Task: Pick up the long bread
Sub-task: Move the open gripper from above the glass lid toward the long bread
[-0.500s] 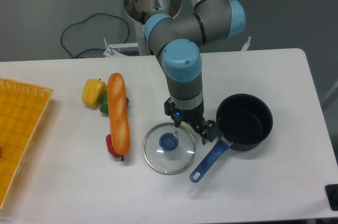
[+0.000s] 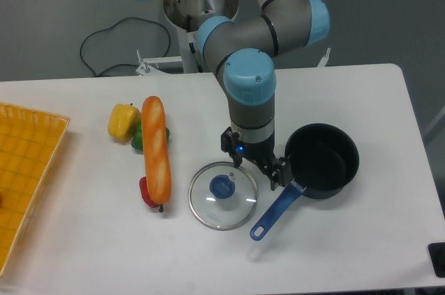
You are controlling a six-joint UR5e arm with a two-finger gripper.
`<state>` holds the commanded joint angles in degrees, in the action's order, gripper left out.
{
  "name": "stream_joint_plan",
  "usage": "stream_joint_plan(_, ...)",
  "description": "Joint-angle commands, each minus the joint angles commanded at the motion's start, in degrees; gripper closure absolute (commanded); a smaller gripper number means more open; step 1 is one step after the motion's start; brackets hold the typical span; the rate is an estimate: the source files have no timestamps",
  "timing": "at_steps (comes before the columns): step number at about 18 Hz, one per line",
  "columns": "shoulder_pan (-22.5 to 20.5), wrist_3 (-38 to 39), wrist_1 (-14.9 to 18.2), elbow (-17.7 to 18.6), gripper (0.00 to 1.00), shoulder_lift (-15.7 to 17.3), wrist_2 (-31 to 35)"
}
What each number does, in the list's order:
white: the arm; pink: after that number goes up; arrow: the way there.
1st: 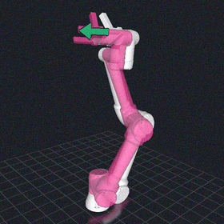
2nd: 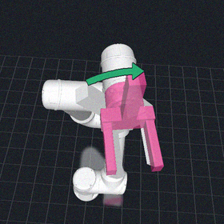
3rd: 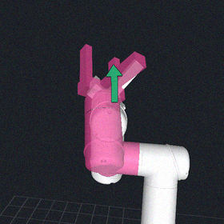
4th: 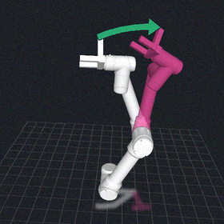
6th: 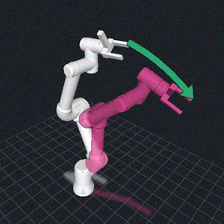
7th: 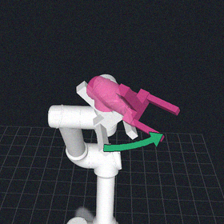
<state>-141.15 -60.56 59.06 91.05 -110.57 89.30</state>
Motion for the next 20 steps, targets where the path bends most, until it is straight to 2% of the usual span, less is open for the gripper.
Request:
stream_joint_plan(4,-0.2,0.2,-0.7,4.0,0.0,0.1,-0.4)
stream_joint_plan(9,0.2,2.5,-0.9,3.7,0.0,-0.1,-3.8)
stream_joint_plan(20,0.5,25.9,-0.9,3.5,0.0,-0.6,-5.2)
